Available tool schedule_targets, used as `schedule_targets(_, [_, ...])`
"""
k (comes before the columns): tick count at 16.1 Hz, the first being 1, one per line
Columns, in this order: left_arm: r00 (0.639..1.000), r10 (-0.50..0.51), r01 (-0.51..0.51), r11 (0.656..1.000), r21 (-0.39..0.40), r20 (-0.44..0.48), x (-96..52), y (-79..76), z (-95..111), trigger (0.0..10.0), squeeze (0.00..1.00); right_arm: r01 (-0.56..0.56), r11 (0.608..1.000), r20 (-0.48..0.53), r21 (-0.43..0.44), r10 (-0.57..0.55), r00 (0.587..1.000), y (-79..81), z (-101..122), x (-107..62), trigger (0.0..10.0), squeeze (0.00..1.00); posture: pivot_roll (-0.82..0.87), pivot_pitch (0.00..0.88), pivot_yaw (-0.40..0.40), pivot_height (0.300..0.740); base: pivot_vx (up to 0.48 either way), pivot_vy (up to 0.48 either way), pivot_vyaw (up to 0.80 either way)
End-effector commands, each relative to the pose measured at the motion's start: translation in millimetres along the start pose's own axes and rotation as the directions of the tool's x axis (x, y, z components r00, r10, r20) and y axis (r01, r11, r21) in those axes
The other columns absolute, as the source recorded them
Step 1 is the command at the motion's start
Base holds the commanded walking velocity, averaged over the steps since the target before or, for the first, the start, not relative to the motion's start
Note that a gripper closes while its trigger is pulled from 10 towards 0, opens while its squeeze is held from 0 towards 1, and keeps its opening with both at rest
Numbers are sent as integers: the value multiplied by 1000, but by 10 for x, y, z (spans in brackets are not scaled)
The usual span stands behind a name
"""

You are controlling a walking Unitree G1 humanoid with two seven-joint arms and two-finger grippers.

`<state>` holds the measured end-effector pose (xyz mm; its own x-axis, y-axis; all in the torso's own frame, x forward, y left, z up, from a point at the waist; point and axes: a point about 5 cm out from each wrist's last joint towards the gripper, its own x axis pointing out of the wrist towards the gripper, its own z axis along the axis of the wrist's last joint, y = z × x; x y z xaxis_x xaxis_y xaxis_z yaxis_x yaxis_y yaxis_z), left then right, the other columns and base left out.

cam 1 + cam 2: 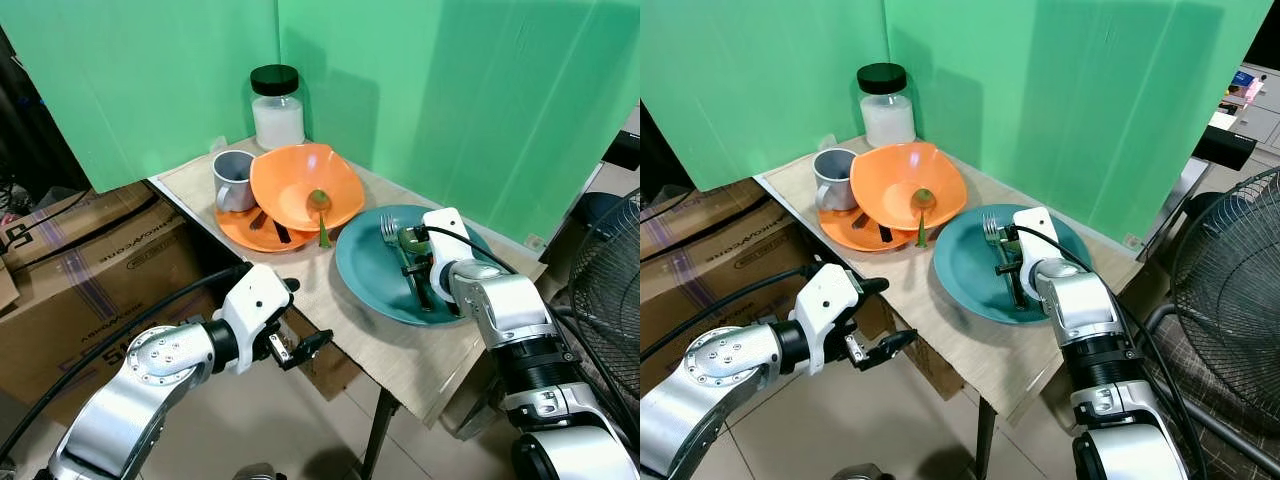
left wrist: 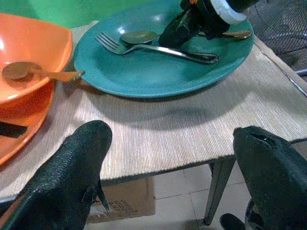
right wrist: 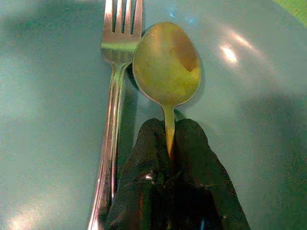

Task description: Setting the table

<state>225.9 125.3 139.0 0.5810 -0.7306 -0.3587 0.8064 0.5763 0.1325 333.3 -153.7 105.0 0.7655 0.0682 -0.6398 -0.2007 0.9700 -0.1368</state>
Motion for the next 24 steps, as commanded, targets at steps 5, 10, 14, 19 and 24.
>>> schedule_targets(5, [1000,0,0,999,49,-3,18,73,33,10000,0,27,999,15,26,-27,1000,-39,30,11,0,0,92,0,62,740,0,0,0])
schedule_targets(10, [986,151,-156,985,74,65,18,241,141,10000,0,-16,995,347,101,-20,938,-204,424,-430,0,0,108,0,72,740,0,0,0])
schedule_targets(14, [930,327,-333,943,9,170,20,336,257,10000,0,-158,981,605,109,61,794,-100,284,-1131,10000,0,64,0,91,740,0,0,0])
schedule_targets(19, [900,399,-394,917,-62,175,-22,200,200,10000,0,-122,982,621,145,6,783,100,1,-1292,10000,0,75,0,74,740,0,0,-320])
schedule_targets(24, [848,504,-499,864,-71,162,48,303,203,10000,0,-65,995,640,77,1,768,119,101,-1195,10000,0,83,0,79,740,0,0,-640])
